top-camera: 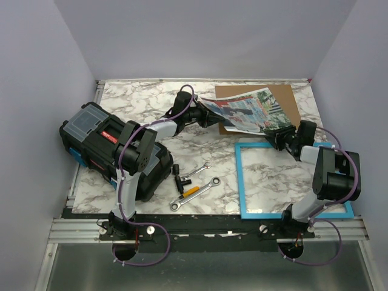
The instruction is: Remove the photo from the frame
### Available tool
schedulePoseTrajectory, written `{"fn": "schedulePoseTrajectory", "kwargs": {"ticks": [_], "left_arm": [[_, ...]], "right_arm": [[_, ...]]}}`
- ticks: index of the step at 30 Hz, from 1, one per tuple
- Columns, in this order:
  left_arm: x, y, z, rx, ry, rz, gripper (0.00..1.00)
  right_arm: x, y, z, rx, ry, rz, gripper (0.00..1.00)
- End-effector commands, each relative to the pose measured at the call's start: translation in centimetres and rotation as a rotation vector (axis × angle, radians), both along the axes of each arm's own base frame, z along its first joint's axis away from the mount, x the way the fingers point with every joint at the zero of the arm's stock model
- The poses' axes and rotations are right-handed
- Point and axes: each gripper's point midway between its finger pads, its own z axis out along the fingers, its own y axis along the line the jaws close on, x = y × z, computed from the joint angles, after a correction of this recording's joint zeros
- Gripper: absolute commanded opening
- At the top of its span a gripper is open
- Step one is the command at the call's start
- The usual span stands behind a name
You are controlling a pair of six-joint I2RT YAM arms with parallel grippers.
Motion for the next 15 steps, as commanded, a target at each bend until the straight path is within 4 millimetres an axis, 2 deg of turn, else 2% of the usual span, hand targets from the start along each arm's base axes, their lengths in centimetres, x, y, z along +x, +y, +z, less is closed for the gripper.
{"fn": "schedulePoseTrajectory", "kwargs": {"ticks": [1, 7, 15], "left_arm": [[-0.91, -0.29, 3.10, -0.053, -0.053, -0.033, 0.00], [-0.83, -0.36, 3.11, -0.057, -0.052, -0.034, 0.00], [-1.03, -0.73, 3.77, -0.065, -0.061, -0.039, 0.00]], "right_arm": [[-0.42, -0.16, 0.22, -0.020, -0.013, -0.009, 0.38], [-1.09, 0.06, 0.30, -0.020, -0.029, -0.007, 0.42], [-0.48, 0.15, 0.03, 0.006, -0.025, -0.007, 0.38]]}}
